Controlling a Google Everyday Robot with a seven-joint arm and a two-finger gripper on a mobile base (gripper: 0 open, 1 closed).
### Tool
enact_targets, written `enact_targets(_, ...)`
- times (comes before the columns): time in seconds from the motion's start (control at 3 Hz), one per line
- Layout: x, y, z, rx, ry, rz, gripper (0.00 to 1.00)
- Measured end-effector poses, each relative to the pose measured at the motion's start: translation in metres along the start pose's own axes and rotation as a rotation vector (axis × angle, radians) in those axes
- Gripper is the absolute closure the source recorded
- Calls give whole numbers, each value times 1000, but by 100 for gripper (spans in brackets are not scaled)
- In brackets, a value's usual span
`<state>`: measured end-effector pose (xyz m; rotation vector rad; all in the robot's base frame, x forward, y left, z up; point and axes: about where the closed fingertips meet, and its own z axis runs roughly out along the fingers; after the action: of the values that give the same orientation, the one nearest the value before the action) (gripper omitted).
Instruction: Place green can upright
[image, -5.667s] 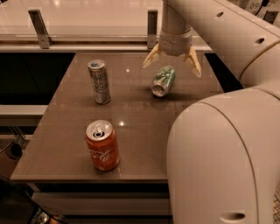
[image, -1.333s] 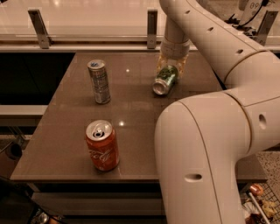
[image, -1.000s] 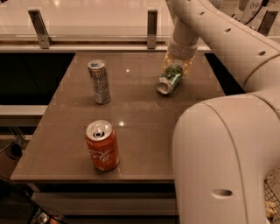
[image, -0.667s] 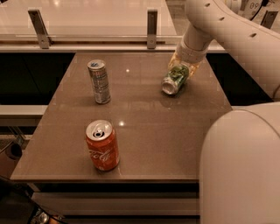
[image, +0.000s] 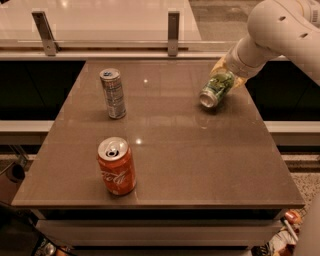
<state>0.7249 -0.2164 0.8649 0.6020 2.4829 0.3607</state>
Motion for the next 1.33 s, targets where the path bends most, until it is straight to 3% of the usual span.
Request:
enact_targets(0.67,-18,-34,-38,-132,-217,118,100)
enact_targets(1.33,-51,-42,-79,-303,-453,166,100)
